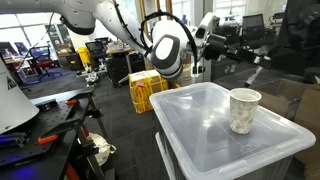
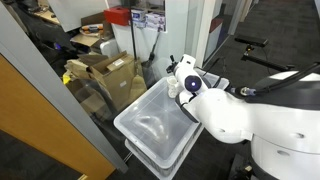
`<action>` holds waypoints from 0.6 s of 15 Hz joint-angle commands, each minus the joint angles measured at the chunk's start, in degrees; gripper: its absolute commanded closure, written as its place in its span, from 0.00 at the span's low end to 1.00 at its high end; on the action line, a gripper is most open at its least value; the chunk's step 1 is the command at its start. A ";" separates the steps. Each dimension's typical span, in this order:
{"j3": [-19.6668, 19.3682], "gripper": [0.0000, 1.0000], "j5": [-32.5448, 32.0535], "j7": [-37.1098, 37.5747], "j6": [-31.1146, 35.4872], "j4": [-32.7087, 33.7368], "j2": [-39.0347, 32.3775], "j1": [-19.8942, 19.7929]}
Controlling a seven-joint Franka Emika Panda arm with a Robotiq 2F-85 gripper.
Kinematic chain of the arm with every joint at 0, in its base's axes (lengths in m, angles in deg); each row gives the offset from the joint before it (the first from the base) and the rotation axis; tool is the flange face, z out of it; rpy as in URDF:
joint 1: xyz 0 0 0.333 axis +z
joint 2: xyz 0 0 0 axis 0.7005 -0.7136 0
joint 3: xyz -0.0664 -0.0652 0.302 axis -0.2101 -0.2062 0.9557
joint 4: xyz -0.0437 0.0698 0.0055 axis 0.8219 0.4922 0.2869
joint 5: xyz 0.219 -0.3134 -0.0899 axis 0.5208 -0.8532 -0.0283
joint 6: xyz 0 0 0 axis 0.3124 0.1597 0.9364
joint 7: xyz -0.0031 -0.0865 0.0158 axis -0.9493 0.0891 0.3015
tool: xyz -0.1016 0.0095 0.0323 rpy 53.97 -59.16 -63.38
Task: Put the black marker inside the white cup
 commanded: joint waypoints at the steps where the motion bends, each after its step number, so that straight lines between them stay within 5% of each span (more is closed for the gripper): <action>1: 1.66 0.95 0.04 -3.01 0.00 3.06 0.07 -2.33; 9: 3.90 0.95 -0.66 -5.17 0.00 7.62 0.06 -5.19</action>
